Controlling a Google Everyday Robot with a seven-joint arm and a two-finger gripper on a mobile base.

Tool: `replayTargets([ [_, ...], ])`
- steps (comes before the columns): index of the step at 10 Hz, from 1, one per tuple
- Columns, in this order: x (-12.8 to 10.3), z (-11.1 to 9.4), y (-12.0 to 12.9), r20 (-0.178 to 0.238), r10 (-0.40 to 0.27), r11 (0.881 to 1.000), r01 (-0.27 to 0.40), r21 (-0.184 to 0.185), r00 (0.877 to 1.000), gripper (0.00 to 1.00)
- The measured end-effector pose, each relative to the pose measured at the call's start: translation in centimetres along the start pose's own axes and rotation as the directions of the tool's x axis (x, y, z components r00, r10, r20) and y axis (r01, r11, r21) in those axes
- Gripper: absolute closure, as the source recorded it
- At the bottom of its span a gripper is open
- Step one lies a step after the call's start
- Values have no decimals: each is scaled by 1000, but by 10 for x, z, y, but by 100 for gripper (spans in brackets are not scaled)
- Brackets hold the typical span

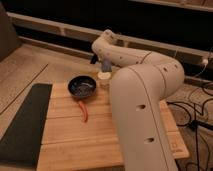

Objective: Place the white sponge in the ceramic cup

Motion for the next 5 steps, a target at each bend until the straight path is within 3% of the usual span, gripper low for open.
replayTargets([
  [2, -1, 13, -4, 12, 13, 1000, -13, -3, 1000, 100],
  [5, -8, 23, 3, 25, -20, 1000, 21, -18, 999, 100],
])
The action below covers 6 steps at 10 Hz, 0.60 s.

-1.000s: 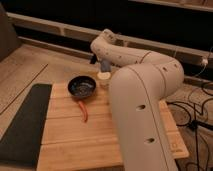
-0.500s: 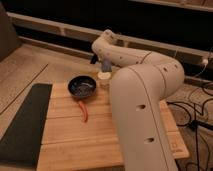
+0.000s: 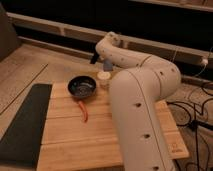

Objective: Place the white sponge in the ceramic cup

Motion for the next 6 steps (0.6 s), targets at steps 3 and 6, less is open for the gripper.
replayTargets([
  [3, -10, 9, 20, 16, -46, 998, 47, -33, 999, 100],
  [6, -10, 15, 31, 14, -54, 997, 55, -63, 998, 100],
])
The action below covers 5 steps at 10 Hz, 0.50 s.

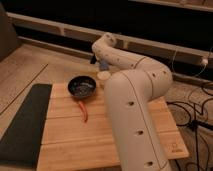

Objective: Place the white sponge in the ceramic cup

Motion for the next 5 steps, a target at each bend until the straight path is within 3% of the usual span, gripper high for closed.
replayTargets([
  [5, 7, 5, 10, -12, 17, 999, -18, -33, 1000, 100],
])
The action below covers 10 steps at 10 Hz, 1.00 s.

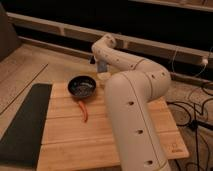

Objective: Place the white sponge in the ceramic cup

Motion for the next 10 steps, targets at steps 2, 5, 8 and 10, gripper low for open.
replayTargets([
  [2, 4, 2, 7, -10, -1, 1000, 1, -11, 1000, 100],
  [5, 9, 2, 5, -24, -7, 1000, 7, -5, 1000, 100],
  [8, 16, 5, 2, -42, -11, 1000, 11, 4, 999, 100],
  [10, 18, 6, 2, -48, -13, 1000, 13, 6, 999, 100],
])
